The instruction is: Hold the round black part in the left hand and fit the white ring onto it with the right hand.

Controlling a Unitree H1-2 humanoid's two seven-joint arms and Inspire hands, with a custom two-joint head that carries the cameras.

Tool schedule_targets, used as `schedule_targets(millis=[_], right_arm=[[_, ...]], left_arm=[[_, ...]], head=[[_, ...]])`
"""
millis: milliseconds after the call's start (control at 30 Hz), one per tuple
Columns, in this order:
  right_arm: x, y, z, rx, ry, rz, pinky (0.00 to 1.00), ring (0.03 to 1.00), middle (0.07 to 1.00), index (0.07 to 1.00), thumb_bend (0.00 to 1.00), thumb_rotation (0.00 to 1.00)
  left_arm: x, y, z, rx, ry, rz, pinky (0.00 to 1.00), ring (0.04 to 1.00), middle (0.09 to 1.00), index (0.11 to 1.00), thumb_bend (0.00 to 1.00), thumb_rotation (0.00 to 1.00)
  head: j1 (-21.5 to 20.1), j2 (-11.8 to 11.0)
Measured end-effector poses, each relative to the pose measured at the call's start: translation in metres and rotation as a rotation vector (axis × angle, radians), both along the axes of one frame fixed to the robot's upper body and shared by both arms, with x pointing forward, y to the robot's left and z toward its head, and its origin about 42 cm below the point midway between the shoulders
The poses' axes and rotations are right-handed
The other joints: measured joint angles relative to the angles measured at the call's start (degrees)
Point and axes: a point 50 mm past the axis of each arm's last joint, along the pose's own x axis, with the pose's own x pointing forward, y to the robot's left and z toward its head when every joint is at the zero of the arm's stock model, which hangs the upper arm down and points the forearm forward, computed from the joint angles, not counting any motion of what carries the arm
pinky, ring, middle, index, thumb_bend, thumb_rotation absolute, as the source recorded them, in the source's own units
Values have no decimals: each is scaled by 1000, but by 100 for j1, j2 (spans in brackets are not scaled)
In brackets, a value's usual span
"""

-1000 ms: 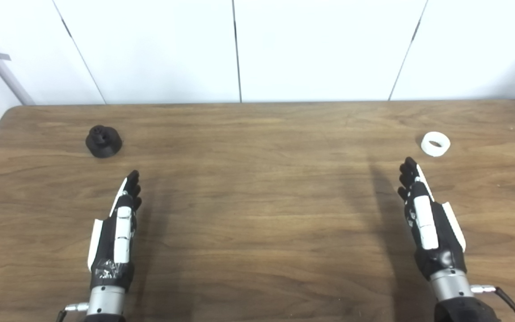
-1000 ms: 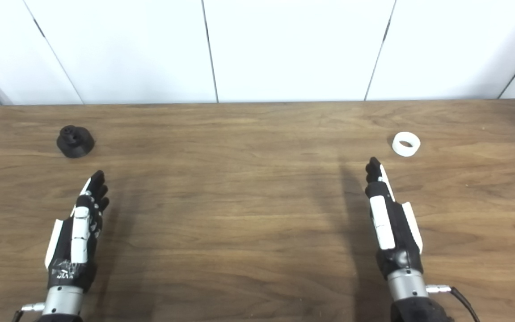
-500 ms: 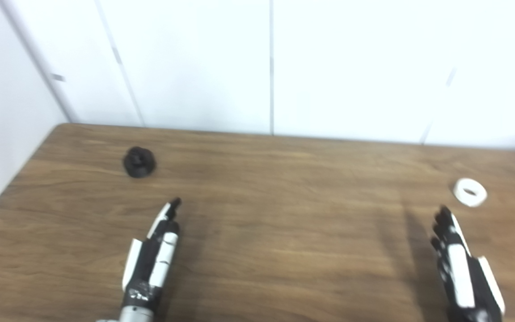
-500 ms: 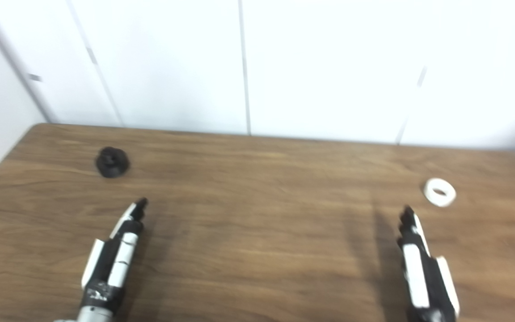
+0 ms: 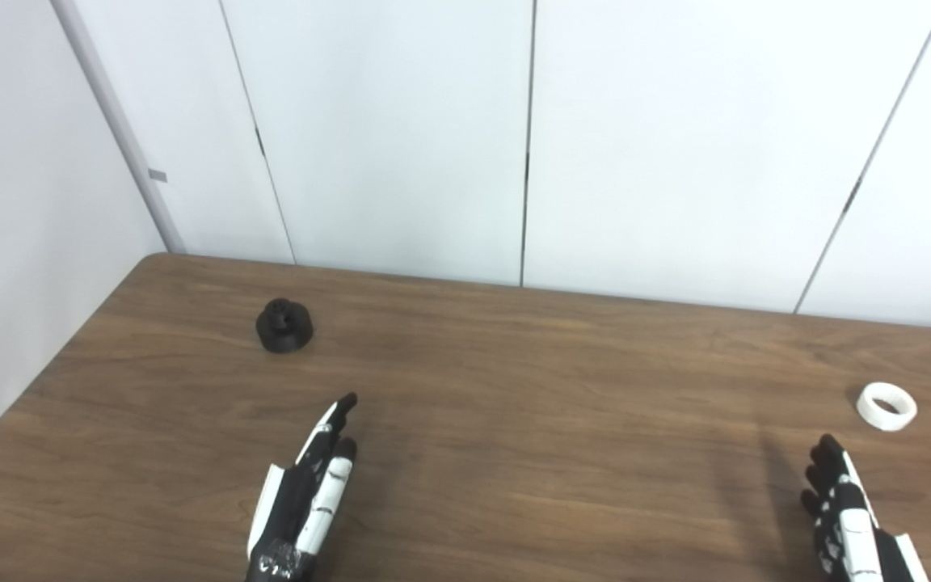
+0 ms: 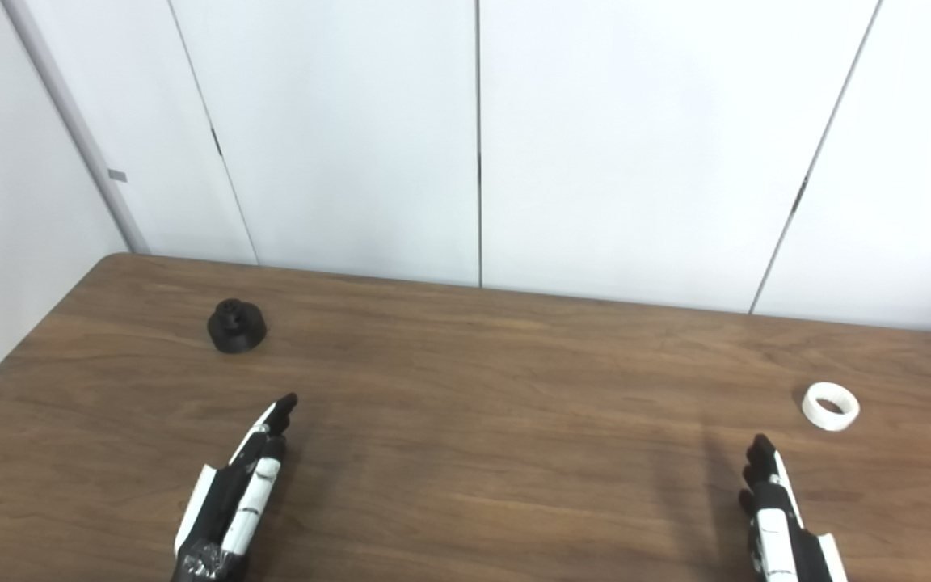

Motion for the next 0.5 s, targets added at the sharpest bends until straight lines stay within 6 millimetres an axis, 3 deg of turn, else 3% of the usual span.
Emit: schedule_targets(millis=[133, 300, 500], right_arm=[[0, 0, 0, -1, -3, 5, 1000, 1000, 1000, 1000, 464, 1000], [0, 0, 1, -3, -2, 5, 1000, 1000, 1000, 1000, 438, 1000], [-1, 1, 4, -12, -7, 4, 1000, 1000, 1000, 1000, 435, 1000]], left_arm=[[0, 0, 0, 5, -3, 0, 1000, 998, 985, 955, 545, 781], [0, 0, 1, 60, 18, 24, 976, 977, 973, 956, 622, 541], [1, 6, 33, 182, 5, 96, 997, 973, 944, 921, 833, 332]], head=[[-131, 123], [-176, 158], [-211, 141]])
